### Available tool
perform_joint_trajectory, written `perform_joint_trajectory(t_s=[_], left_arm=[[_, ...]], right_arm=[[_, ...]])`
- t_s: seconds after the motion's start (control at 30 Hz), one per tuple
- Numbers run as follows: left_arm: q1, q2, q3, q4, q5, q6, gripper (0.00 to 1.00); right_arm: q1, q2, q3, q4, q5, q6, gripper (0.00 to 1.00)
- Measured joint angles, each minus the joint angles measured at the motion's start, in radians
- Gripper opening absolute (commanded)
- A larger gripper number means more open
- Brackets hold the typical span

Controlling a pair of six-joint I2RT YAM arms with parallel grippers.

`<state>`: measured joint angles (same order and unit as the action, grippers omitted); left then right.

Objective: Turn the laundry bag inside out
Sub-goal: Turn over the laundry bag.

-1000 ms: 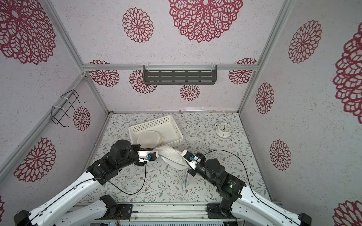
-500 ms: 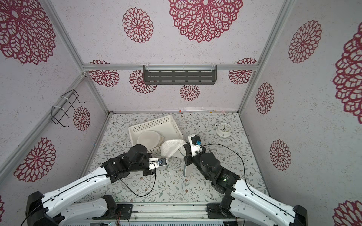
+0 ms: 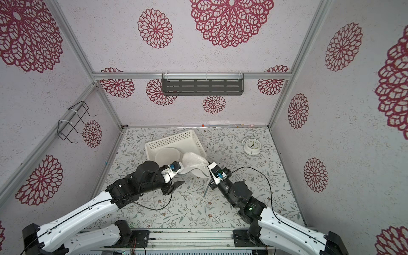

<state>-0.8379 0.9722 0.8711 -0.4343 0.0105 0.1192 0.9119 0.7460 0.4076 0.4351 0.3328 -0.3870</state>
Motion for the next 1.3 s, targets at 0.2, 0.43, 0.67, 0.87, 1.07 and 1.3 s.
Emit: perform_joint_trajectory(t_s=[0.2, 0.43, 0.67, 0.87, 1.07, 1.3], left_arm=[[0.0, -0.1, 0.008, 0.034, -0.129, -0.281, 0.85], [0.0, -0.083, 0.074, 0.117, -0.137, -1.0, 0.69], [-0.048, 0.003, 0.0, 0.277, -0.114, -1.415, 0.73], [-0.051, 0.03, -0.048, 0.338, -0.134, -1.572, 0.59], [-0.052, 0.025, -0.064, 0.346, -0.162, -1.643, 0.57], [-0.049, 0.033, -0.085, 0.356, -0.169, -1.688, 0.25]], right_arm=[[-0.002, 0.073, -0.073, 0.138, 0.022, -0.277, 0.0], [0.015, 0.102, -0.073, 0.217, 0.01, -0.469, 0.0], [0.111, 0.126, -0.072, 0.237, 0.012, -0.58, 0.0], [0.194, 0.158, -0.072, 0.235, 0.031, -0.652, 0.0], [0.253, 0.173, -0.072, 0.237, 0.05, -0.696, 0.0], [0.289, 0.208, -0.055, 0.237, 0.074, -0.723, 0.0]])
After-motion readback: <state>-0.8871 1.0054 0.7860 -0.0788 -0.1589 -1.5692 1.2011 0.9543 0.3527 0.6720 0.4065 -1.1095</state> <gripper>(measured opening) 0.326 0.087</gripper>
